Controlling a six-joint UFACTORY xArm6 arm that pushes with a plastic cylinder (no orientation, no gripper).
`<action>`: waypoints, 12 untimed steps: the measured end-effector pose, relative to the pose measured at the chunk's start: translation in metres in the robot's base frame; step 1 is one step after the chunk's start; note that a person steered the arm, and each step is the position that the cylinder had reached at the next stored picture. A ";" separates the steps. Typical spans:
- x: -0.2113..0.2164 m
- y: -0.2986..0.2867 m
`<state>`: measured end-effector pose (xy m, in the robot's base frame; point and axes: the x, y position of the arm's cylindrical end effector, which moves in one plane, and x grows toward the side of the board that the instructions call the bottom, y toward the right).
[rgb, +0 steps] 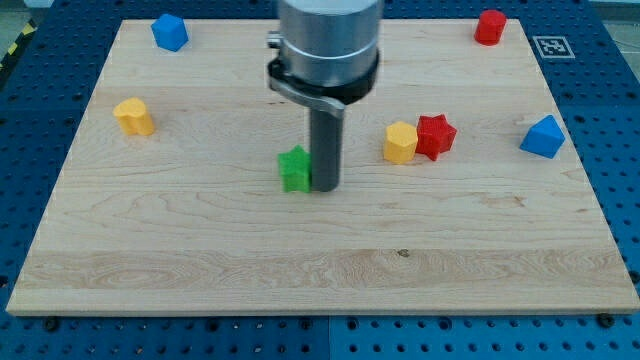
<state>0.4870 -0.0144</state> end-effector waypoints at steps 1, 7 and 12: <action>0.000 -0.021; -0.070 -0.076; -0.027 -0.101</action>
<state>0.4595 -0.1156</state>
